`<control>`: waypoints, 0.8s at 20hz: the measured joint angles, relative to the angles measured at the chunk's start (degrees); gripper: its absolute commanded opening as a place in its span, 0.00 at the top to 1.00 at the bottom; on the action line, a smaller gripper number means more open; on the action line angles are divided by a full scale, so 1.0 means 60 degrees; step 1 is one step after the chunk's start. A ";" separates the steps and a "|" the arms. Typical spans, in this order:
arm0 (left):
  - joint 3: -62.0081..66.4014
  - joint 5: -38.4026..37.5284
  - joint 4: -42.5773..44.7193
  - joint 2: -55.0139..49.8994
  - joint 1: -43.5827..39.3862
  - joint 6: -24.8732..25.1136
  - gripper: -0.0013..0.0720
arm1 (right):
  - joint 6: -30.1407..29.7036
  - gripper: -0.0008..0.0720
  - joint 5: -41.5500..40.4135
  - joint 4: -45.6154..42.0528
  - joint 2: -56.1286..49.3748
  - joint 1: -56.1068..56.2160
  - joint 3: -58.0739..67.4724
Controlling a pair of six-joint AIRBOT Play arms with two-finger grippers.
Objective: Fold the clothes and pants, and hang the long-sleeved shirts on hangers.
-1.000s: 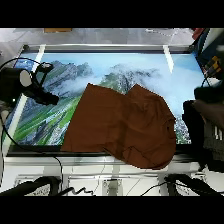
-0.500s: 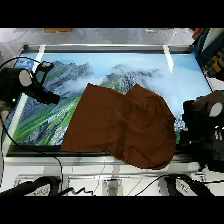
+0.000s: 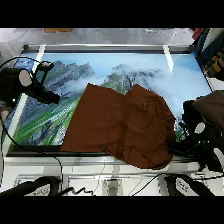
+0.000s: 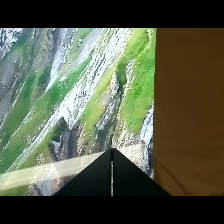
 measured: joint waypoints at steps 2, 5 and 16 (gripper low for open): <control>0.0000 0.0004 0.0000 -0.0004 0.0000 0.0000 0.97 | 0.0248 0.78 -0.0149 -0.0040 -0.0087 0.0000 -0.0153; 0.0000 0.0004 -0.0004 -0.0004 0.0000 0.0000 0.97 | 0.0423 0.97 -0.0229 0.0036 -0.0182 -0.0007 -0.0255; 0.0000 0.0353 -0.0036 -0.0004 -0.0069 0.0000 0.77 | -0.0597 0.98 -0.2408 0.2565 -0.0018 0.1585 0.2299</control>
